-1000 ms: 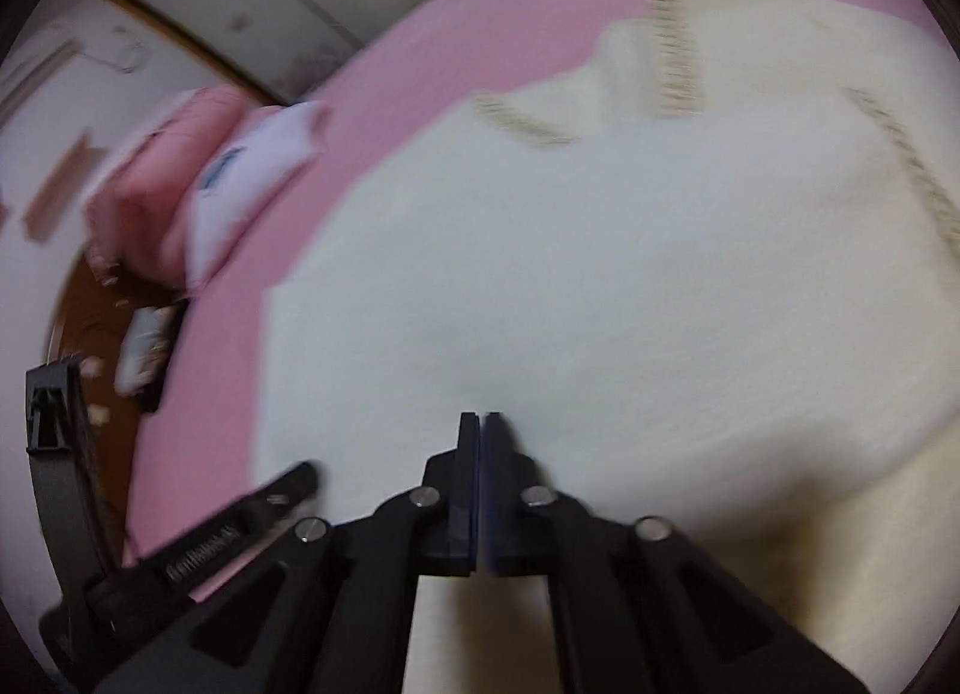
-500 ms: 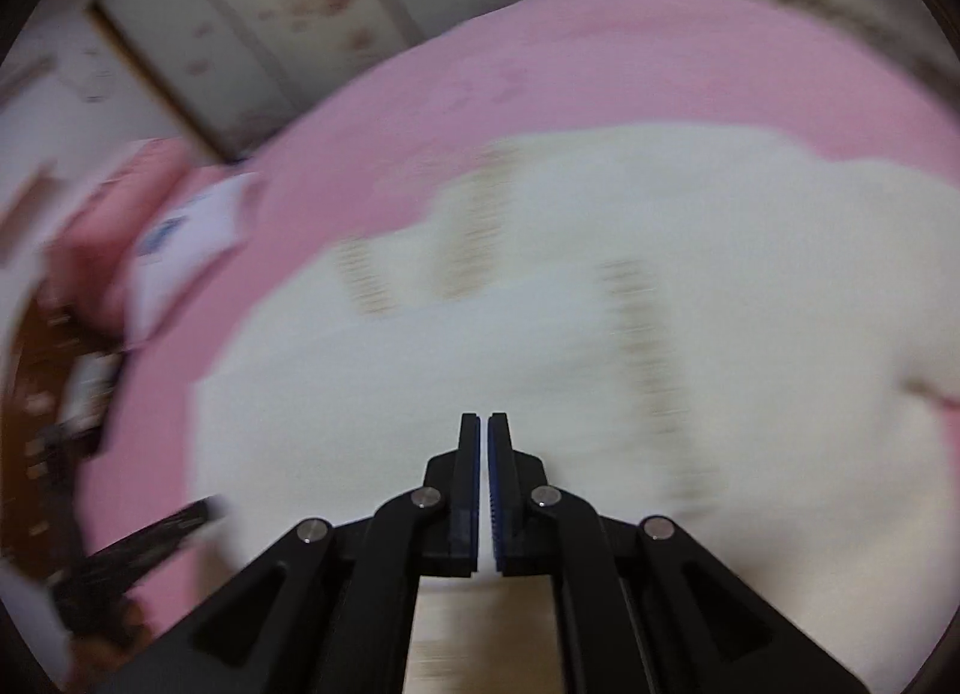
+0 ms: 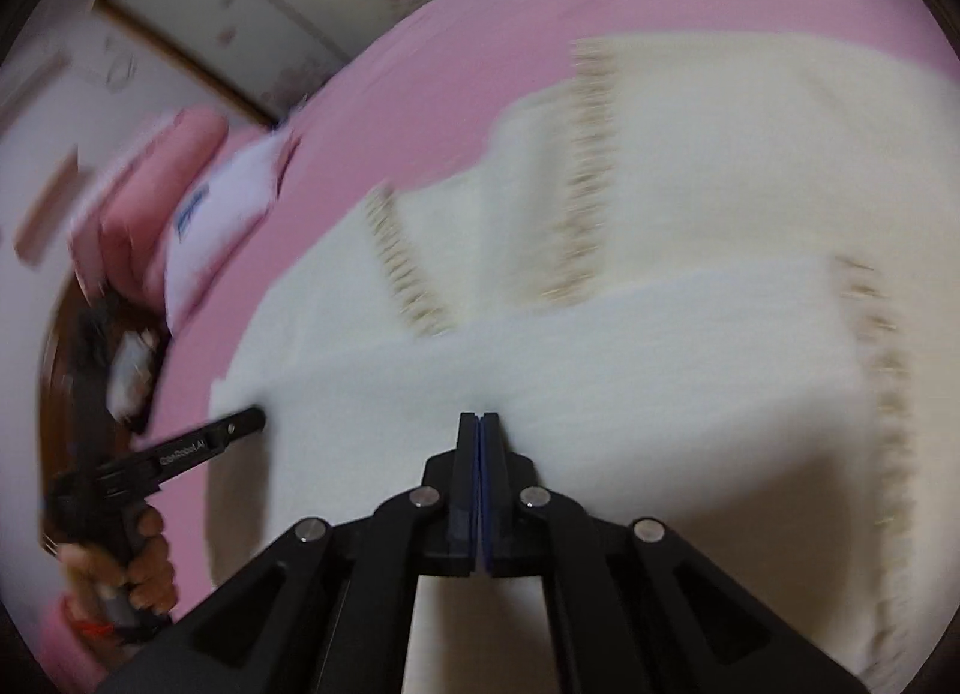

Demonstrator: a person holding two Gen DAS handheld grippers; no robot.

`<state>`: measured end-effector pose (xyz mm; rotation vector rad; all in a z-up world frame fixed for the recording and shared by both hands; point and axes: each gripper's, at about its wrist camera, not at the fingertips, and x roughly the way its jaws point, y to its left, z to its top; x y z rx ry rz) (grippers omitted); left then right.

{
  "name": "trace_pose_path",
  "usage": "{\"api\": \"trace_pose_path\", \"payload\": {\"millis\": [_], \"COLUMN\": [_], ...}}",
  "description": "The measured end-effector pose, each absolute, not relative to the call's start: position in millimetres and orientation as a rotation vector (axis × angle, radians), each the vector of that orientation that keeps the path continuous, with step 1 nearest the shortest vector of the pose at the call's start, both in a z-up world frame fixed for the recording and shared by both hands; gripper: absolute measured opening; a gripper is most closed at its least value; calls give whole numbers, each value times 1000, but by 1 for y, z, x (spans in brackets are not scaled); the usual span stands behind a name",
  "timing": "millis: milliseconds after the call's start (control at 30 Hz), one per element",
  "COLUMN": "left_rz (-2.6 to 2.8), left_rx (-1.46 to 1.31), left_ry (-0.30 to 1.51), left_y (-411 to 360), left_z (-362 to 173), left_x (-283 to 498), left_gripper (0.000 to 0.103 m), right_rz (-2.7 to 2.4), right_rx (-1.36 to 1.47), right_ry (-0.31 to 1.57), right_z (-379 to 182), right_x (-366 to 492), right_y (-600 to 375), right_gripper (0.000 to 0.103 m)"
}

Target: Fold large clothes

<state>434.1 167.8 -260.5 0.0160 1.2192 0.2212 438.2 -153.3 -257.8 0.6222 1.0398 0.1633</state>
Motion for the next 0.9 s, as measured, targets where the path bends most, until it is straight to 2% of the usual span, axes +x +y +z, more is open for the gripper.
{"api": "trace_pose_path", "payload": {"millis": [100, 167, 300, 400, 433, 500, 567, 633, 667, 733, 800, 867, 900], "left_rz": [172, 134, 159, 188, 188, 187, 215, 222, 217, 195, 208, 232, 234], "left_rx": [-90, -14, 173, 212, 225, 241, 235, 172, 121, 12, -74, -102, -107], "left_ry": [1243, 1236, 1195, 1191, 1194, 1211, 1261, 1319, 1369, 1459, 1554, 1611, 1632], "left_y": [197, 191, 167, 156, 149, 149, 154, 161, 167, 177, 187, 191, 191], "left_z": [-270, -270, -273, -266, -266, -265, -257, -247, -247, -250, -255, -260, -261], "left_x": [435, 432, 420, 408, 405, 386, 363, 337, 323, 296, 268, 246, 235], "left_gripper": [11, 11, 11, 13, 17, 33, 61, 71, 72, 73, 81, 84, 84], "right_rz": [-60, -87, -173, -261, -276, -274, -230, -211, -208, -206, -202, -198, -192], "right_rx": [584, 644, 555, 479, 466, 446, 450, 457, 461, 478, 505, 532, 546], "right_ry": [993, 995, 1006, 1017, 1023, 1028, 1040, 1066, 1081, 1125, 1158, 1164, 1164], "right_z": [-255, -257, -253, -245, -240, -233, -221, -211, -208, -202, -199, -196, -194], "right_x": [414, 407, 417, 421, 420, 411, 397, 378, 370, 349, 333, 315, 307], "right_y": [-205, -222, -197, -178, -170, -156, -142, -130, -124, -108, -91, -80, -74], "right_gripper": [0, 0, 0, 2, 3, 3, 3, 4, 7, 22, 50, 58, 59]}}
